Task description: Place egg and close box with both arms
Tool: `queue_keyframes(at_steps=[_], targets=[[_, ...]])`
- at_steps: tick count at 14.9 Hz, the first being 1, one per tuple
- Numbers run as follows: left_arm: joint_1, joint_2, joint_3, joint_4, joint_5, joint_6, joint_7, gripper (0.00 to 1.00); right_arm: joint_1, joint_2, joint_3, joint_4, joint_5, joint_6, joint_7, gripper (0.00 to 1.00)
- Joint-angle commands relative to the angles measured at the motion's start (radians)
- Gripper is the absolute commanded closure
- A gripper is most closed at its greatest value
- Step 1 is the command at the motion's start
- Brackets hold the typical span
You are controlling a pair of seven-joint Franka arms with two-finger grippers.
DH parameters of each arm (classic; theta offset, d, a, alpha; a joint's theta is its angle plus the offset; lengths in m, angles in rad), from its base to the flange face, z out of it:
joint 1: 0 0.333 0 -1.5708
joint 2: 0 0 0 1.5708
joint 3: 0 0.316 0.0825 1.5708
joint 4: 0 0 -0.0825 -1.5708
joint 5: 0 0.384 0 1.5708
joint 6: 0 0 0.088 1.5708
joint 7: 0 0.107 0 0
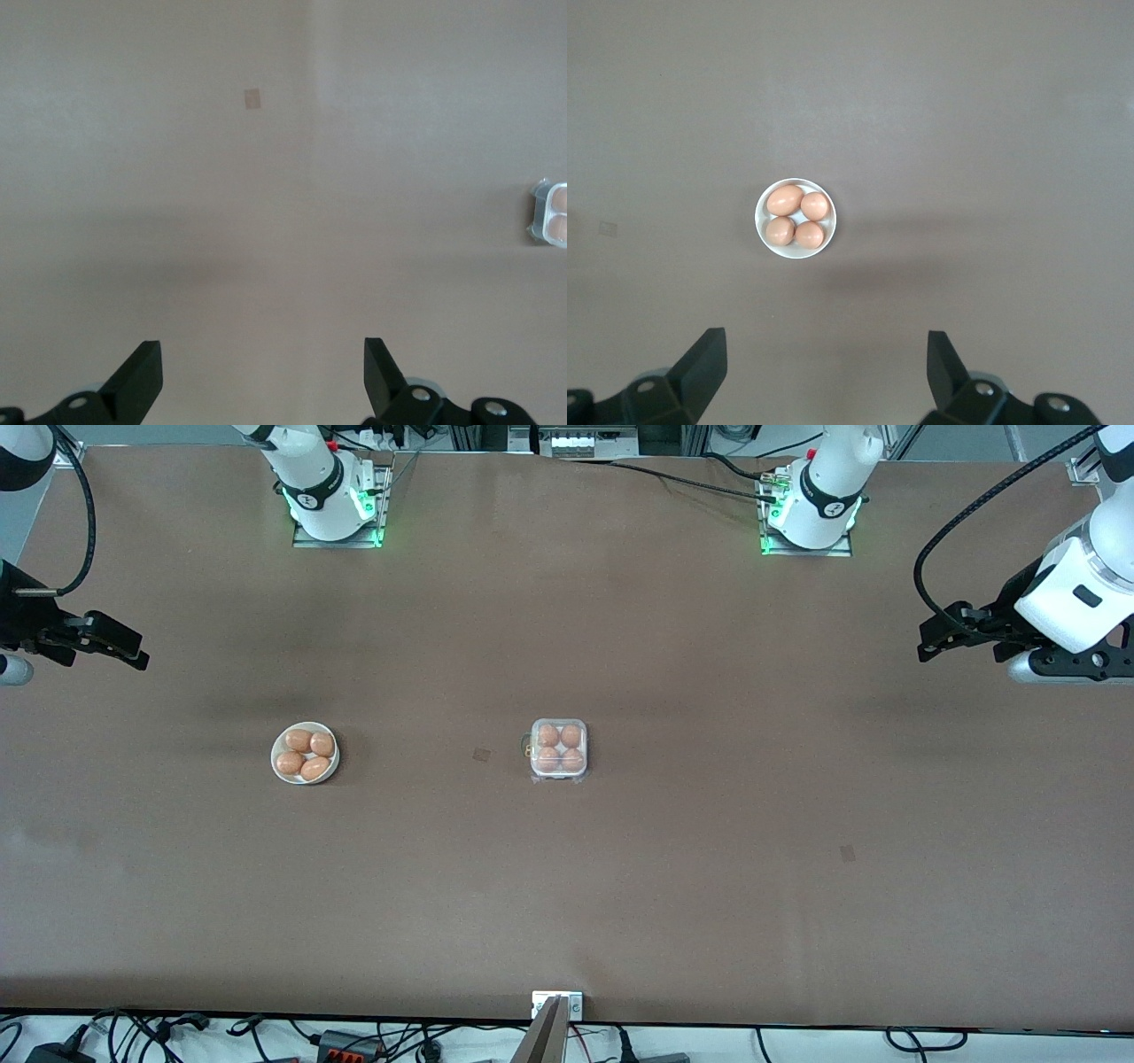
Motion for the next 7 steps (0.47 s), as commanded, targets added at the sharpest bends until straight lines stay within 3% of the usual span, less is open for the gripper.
queue_keyframes(at_steps=[1,7], targets=[[-0.010,-0.019,0.003,0.002,0.007,-0.017,0.029,0.00,-0.004,-0.013,0.011,-0.010,-0.012,0.003,-0.004,0.00],[-0.019,-0.018,-0.003,0.013,0.056,-0.013,0.028,0.00,-0.043,-0.015,0.049,-0.012,-0.012,0.003,-0.006,0.00]])
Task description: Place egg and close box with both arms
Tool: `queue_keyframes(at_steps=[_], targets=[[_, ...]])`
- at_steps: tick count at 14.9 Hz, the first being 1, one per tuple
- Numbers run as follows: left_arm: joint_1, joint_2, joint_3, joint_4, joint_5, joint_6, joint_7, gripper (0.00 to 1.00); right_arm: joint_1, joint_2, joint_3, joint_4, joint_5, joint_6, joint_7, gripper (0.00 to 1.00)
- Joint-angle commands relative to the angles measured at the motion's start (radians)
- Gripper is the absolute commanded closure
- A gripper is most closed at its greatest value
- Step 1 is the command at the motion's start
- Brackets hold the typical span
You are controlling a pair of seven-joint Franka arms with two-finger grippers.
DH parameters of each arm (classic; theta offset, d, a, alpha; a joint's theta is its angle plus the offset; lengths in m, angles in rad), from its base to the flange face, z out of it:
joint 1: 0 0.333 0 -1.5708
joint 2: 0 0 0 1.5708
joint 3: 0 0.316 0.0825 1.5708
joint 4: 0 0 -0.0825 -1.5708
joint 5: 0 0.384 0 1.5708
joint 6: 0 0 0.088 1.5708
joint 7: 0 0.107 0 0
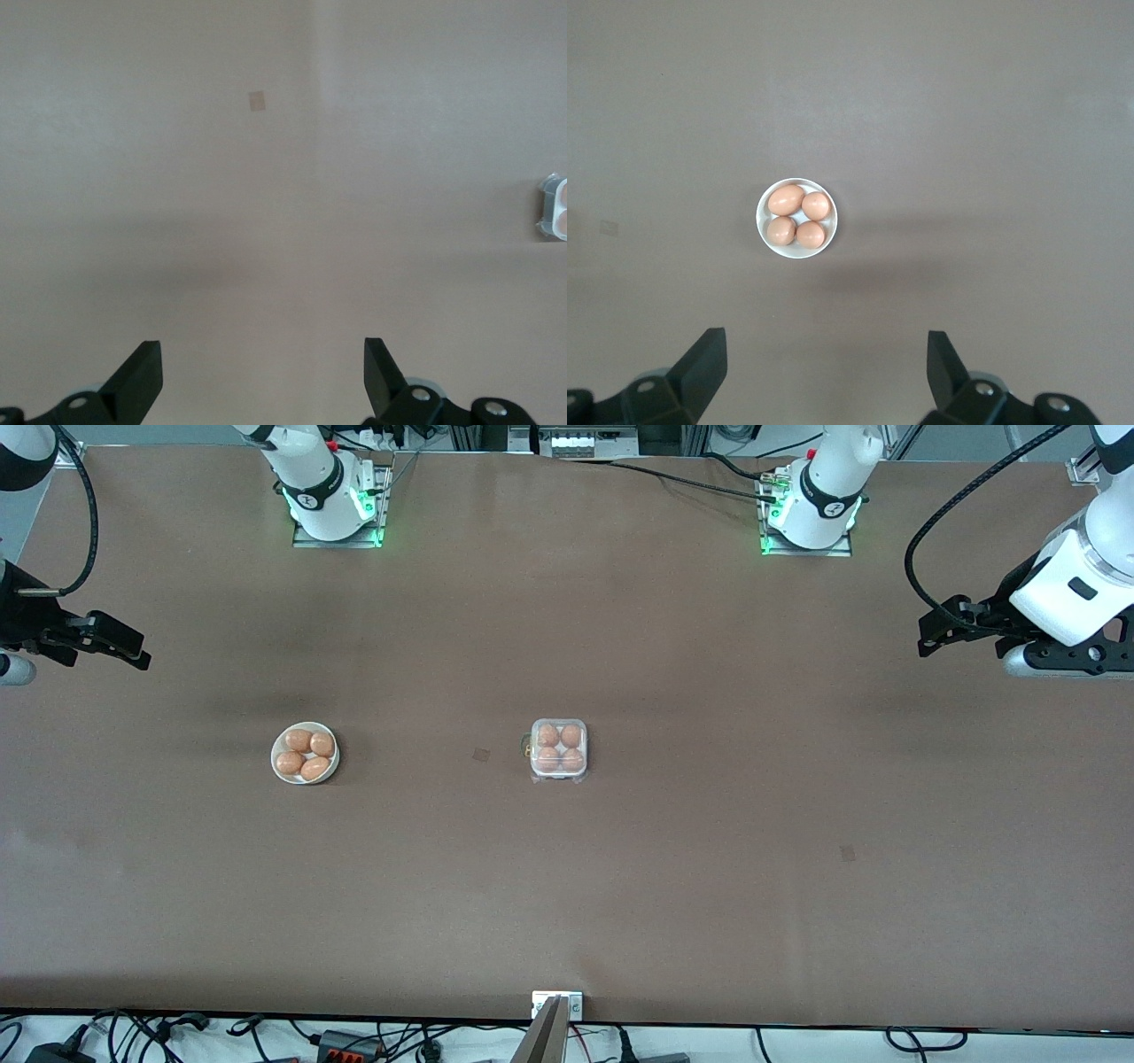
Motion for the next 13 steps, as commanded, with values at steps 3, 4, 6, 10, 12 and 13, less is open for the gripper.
queue_keyframes(at_steps=[3,4,6,10,12,13], targets=[[-0.010,-0.015,0.001,0.009,0.024,-0.010,0.020,0.00,-0.029,-0.017,0.040,-0.011,-0.012,0.000,-0.006,0.00],[-0.010,-0.015,0.001,0.009,0.024,-0.010,0.020,0.00,-0.029,-0.018,0.040,-0.011,-0.012,-0.001,-0.006,0.00],[-0.011,-0.015,0.001,0.009,0.024,-0.012,0.020,0.00,-0.029,-0.017,0.040,-0.016,-0.012,-0.003,-0.006,0.00],[-0.011,-0.015,0.003,0.009,0.024,-0.013,0.020,0.00,-0.021,-0.015,0.040,-0.019,-0.012,-0.004,-0.006,0.00],[-0.011,-0.015,0.001,0.009,0.024,-0.013,0.020,0.00,-0.021,-0.018,0.039,-0.021,-0.012,-0.018,-0.006,0.00],[-0.011,-0.016,0.003,0.009,0.024,-0.015,0.022,0.00,-0.023,-0.018,0.039,-0.021,-0.012,-0.032,-0.017,0.00]])
